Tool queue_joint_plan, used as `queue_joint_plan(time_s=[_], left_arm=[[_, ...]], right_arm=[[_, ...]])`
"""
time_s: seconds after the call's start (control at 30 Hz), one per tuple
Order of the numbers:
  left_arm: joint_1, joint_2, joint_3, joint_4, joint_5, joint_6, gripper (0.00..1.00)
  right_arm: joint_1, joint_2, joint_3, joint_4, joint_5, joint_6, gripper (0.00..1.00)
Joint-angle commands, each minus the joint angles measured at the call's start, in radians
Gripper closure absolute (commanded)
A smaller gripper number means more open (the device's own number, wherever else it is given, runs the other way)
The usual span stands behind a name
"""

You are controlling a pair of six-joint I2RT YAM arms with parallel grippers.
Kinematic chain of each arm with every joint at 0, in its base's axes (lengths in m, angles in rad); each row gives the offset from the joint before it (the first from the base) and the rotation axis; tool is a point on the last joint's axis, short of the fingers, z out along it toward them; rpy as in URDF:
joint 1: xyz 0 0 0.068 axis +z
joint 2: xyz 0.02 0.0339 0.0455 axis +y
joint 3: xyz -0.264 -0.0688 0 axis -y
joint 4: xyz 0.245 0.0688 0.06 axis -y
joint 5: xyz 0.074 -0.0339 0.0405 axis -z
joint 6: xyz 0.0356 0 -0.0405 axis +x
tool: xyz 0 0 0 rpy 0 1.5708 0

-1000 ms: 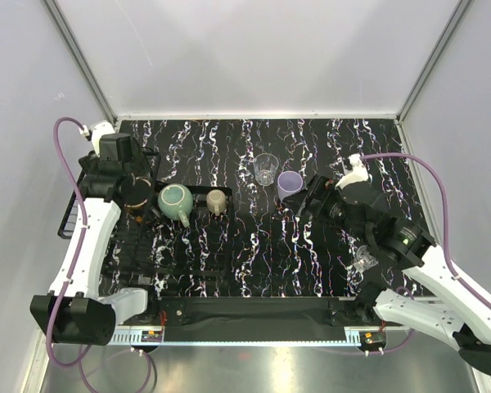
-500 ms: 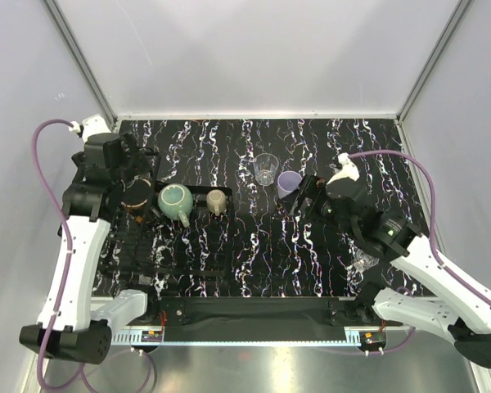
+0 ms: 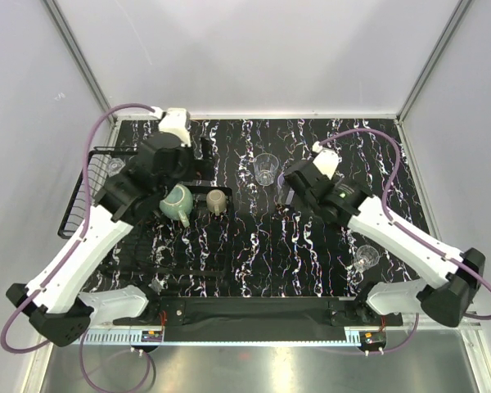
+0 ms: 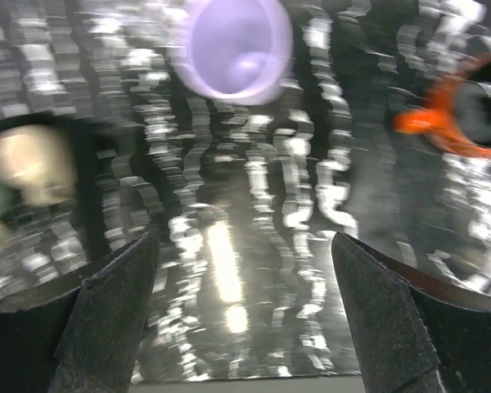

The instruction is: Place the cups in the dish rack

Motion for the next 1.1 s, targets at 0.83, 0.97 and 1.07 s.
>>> queue_joint_plan(time_s=[0.83,0.97,1.07], left_arm=[[-0.032,-0.025,-0.217,0.226,0.266,0.1,0.04],[-0.032,-0.013,-0.211,0.221,0.29,0.099,0.04],[-0.032,-0.011,-0.212,0.224,0.29,0.096,0.04]], right_arm=[[-0.56,-0.065,-0.238,-0.049,0.042,-0.036,0.27],[-0.614,-0.126,-0.284,-0.065,-0.011,-0.006,0.27],[-0.632,-0.198,-0.309,-0.101,-0.012,0.075,0.24]])
